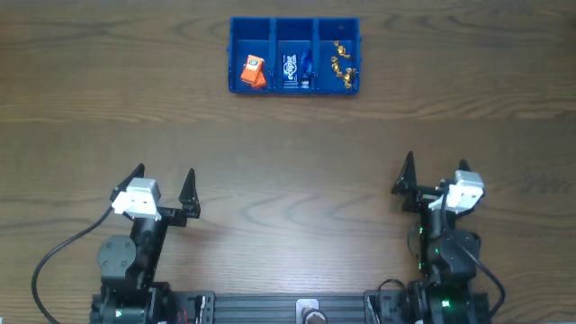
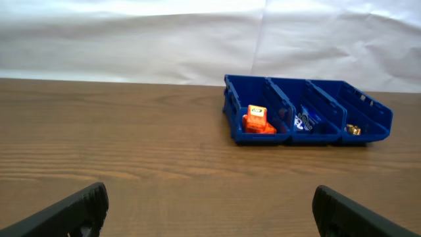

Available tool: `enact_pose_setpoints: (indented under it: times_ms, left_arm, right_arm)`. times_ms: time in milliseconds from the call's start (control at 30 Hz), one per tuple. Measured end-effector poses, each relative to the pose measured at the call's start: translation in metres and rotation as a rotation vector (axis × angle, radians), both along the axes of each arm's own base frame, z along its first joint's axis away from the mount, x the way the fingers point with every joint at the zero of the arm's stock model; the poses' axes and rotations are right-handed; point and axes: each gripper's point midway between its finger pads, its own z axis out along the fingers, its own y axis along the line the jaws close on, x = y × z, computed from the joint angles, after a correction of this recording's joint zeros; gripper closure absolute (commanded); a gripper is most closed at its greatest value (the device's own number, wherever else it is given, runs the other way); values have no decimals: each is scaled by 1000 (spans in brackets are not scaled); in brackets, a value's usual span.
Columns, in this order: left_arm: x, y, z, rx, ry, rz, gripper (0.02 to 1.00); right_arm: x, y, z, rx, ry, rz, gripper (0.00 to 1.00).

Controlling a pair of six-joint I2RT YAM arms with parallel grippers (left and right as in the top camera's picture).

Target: Sort Candies Into Trays

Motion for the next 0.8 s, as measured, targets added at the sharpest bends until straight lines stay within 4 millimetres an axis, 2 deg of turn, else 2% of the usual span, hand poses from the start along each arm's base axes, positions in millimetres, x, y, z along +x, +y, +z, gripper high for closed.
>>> enact_pose_setpoints:
  times_ms: [100, 233, 367, 800]
  left_arm:
    - [0, 0, 0, 0, 0, 0, 20]
    - [0, 0, 0, 0, 0, 0, 20]
    - [0, 0, 0, 0, 0, 0, 20]
    - [0, 0, 0, 0, 0, 0, 20]
  right_arm:
    - [-3, 5, -5, -18, 2, 30, 3]
    - [-6, 13, 1, -77, -25, 82, 1]
    - [-7, 17, -8, -108, 15, 108, 3]
    - [-7, 20, -13, -128, 33, 129, 3]
